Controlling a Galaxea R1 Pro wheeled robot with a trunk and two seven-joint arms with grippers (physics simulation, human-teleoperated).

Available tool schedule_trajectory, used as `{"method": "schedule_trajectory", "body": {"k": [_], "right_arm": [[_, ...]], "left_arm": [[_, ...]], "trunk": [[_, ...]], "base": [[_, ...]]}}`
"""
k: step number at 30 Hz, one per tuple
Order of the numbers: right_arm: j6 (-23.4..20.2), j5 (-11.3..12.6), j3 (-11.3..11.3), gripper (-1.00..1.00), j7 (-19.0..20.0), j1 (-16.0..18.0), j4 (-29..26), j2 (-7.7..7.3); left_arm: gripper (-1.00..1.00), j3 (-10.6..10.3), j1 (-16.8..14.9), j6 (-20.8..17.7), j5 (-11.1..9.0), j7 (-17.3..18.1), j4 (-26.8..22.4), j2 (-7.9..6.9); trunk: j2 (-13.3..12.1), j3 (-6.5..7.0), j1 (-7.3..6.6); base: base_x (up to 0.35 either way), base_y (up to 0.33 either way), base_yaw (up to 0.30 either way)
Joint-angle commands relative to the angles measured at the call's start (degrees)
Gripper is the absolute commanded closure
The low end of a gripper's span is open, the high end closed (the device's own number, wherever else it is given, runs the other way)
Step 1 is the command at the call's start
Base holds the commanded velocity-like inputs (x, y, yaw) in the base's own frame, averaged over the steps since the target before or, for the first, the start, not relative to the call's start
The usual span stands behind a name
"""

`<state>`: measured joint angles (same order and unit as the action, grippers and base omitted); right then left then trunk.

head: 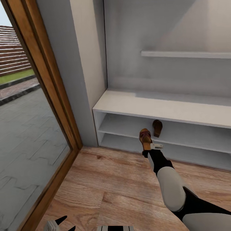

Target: Pick up the two gym shoes and the two sandals from the corridor floor and place them onto the hallstand (shoe rack) in the corridor, making sure they are on the rack and not on the floor. Arrange them so the two gym shoes are next to each other and the two sandals are next to each other.

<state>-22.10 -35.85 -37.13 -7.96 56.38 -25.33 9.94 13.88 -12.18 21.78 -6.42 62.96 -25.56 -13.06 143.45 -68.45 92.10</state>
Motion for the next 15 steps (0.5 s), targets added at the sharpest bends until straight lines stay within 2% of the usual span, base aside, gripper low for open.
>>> {"method": "schedule_trajectory", "body": {"k": [1, 6, 15], "right_arm": [[-0.2, -0.2, 0.0, 1.00, 0.0, 0.0, 0.2, 0.06], [-0.3, -0.2, -0.1, 1.00, 0.0, 0.0, 0.5, 0.06], [-0.4, -0.3, -0.1, 1.00, 0.0, 0.0, 0.6, 0.06]], "left_arm": [[-1.00, 0.2, 0.1, 0.3, -0.1, 0.2, 0.2, -0.01], [-1.00, 0.1, 0.2, 0.3, 0.0, 0.2, 0.2, 0.04], [-1.00, 0.1, 0.2, 0.3, 0.0, 0.1, 0.2, 0.05]], "trunk": [[0.0, -0.05, 0.01], [0.0, -0.05, 0.01], [0.0, -0.05, 0.01]], "base": [[0.000, 0.000, 0.000], [0.041, 0.000, 0.000], [0.228, 0.000, 0.000]]}}
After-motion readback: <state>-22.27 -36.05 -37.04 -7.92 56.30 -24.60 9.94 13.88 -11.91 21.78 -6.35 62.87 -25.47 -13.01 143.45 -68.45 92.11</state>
